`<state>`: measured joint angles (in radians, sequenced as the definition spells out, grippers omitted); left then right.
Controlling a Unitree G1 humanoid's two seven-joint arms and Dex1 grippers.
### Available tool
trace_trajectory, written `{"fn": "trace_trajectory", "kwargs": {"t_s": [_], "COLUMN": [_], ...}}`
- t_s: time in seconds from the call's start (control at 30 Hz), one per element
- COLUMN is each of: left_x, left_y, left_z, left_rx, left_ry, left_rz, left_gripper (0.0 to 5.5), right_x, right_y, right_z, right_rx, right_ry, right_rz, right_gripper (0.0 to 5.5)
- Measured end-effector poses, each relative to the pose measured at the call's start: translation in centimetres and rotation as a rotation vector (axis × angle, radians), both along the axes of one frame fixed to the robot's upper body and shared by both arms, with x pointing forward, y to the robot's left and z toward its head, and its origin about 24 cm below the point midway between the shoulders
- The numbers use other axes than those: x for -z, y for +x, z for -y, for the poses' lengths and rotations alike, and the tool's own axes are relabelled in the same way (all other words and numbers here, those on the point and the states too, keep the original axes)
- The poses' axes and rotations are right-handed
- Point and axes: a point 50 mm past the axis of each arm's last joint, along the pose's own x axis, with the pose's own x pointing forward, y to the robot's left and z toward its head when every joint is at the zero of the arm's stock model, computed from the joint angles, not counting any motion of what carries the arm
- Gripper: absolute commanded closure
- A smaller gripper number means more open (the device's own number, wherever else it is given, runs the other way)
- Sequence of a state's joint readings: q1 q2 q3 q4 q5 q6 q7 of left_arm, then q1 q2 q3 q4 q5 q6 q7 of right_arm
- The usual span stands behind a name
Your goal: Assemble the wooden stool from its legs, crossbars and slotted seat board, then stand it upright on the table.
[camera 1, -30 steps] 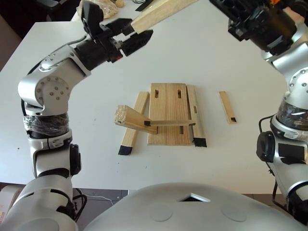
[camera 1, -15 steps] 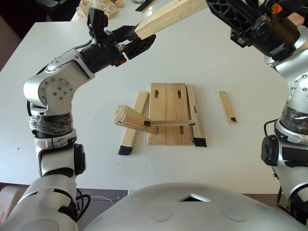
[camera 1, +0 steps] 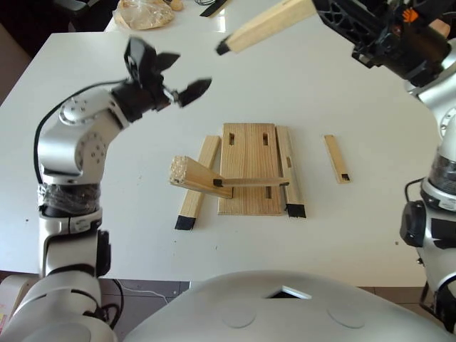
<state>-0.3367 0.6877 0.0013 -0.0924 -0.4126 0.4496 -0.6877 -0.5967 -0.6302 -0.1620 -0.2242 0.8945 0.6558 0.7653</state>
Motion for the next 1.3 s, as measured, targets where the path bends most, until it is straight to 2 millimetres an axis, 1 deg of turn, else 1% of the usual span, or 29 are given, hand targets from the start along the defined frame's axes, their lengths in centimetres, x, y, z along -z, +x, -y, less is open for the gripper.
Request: {"fn": "trace_trajectory", "kwargs": {"t_s": [0.03, 0.07, 0.13, 0.2, 0.23, 0.3, 0.33, 0.4, 0.47, 0.53, 0.6, 0.77, 0.9, 1.13, 1.3], "left_x": [1.2, 2.1, 3.0, 3.8, 4.2, 4.7, 4.6, 4.0, 3.7, 3.7, 3.9, 5.2, 6.0, 5.9, 6.2], "left_y": [-0.4, -0.9, -1.6, -2.6, -3.0, -4.2, -4.9, -5.6, -5.9, -6.1, -6.3, -9.0, -10.2, -10.4, -10.4], "left_z": [-0.7, -1.2, -2.1, -2.6, -2.7, -2.6, -2.3, -1.9, -1.8, -1.8, -1.8, -1.6, -1.9, -1.4, -1.0], "left_rx": [-0.011, -0.012, -0.011, 0.009, 0.015, 0.049, 0.076, 0.104, 0.114, 0.112, 0.119, 0.273, 0.34, 0.387, 0.41], "left_ry": [0.051, 0.101, 0.162, 0.192, 0.195, 0.182, 0.146, 0.107, 0.097, 0.096, 0.097, 0.16, 0.22, 0.218, 0.218], "left_rz": [-0.024, -0.024, -0.026, -0.05, -0.066, -0.09, -0.095, -0.089, -0.083, -0.087, -0.098, -0.202, -0.25, -0.252, -0.257], "left_gripper": [0.4, 0.4, 0.4, 0.4, 0.4, 0.4, 0.4, 0.4, 0.4, 0.4, 0.4, 0.4, 0.4, 0.4, 0.4], "right_x": [0.7, 1.8, 3.6, 5.2, 5.5, 5.5, 5.4, 5.5, 5.7, 6.0, 5.9, 6.8, 6.7, 7.2, 7.5], "right_y": [-0.1, -0.5, -1.3, -2.6, -3.0, -4.2, -4.9, -6.0, -6.7, -7.5, -7.7, -9.1, -9.2, -9.2, -9.0], "right_z": [0.5, 1.2, 2.1, 3.2, 3.5, 4.1, 4.4, 4.6, 4.5, 3.9, 3.6, 2.8, 2.4, 1.0, 0.6], "right_rx": [0.016, 0.033, 0.03, -0.008, -0.028, -0.079, -0.113, -0.173, -0.224, -0.278, -0.298, -0.339, -0.34, -0.37, -0.38], "right_ry": [-0.044, -0.125, -0.243, -0.351, -0.378, -0.437, -0.475, -0.524, -0.555, -0.556, -0.557, -0.582, -0.578, -0.548, -0.547], "right_rz": [-0.009, -0.011, -0.022, -0.063, -0.079, -0.089, -0.091, -0.108, -0.131, -0.139, -0.129, -0.141, -0.124, -0.111, -0.1], "right_gripper": [3.49, 3.49, 3.49, 3.49, 3.49, 3.49, 3.49, 3.49, 3.49, 3.49, 3.49, 3.49, 3.49, 3.49, 3.49]}}
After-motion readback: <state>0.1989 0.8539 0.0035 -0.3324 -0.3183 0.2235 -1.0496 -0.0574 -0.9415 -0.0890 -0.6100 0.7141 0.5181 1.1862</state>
